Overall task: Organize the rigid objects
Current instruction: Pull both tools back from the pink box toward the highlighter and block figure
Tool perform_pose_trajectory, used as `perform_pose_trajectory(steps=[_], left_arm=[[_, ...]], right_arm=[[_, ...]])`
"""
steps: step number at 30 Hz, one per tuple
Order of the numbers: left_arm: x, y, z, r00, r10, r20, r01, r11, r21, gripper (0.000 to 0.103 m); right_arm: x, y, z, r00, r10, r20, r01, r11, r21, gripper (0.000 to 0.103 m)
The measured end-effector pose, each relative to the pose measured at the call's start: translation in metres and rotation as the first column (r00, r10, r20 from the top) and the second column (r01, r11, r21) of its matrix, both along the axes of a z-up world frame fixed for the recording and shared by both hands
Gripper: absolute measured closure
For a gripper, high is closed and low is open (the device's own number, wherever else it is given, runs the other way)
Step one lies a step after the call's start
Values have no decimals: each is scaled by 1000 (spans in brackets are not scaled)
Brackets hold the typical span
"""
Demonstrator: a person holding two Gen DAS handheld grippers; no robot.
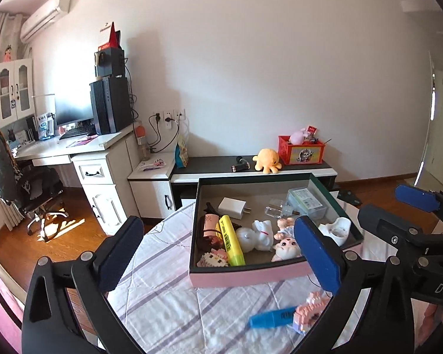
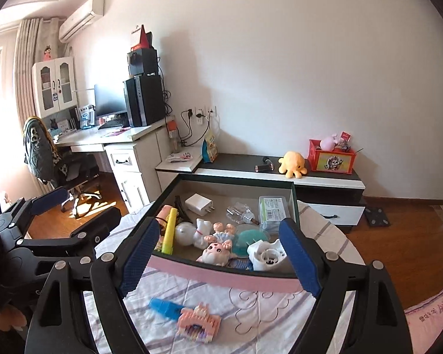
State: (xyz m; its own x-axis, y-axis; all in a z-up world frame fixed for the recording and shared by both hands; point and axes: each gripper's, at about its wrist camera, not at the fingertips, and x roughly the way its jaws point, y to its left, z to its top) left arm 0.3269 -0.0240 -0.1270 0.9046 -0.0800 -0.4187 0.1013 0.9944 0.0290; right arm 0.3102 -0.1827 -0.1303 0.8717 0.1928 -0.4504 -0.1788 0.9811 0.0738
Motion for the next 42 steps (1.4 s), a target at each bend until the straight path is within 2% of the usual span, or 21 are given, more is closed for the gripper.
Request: perform_pose_trajectory(steps=[5, 7, 12, 19, 28, 42], left_arm=[[-66, 7, 15, 998, 24, 56, -24, 1000, 1, 0], [-94, 12, 20, 995, 29, 91, -28, 1000, -10, 0], [-144, 17, 34, 989, 50, 136, -51, 999, 2, 0], [-193, 19, 51, 981, 61, 183, -60, 998, -10, 0], [-221, 23, 61, 974, 67, 217, -67, 998, -7, 0], [-229, 20, 61, 977, 67, 205, -70, 998, 7, 0]], right_arm=[[-69, 12, 13, 996, -35, 85, 38, 999, -35, 18], [-93, 15, 18, 993, -36, 113, 39, 999, -22, 18], [-136, 17, 25, 989, -42, 144, 45, 999, -19, 18], [-183, 19, 39, 976, -58, 209, 62, 998, -12, 18], [-215, 19, 49, 969, -63, 241, 71, 997, -24, 18], [-211, 14, 42, 973, -69, 218, 75, 997, -21, 18]])
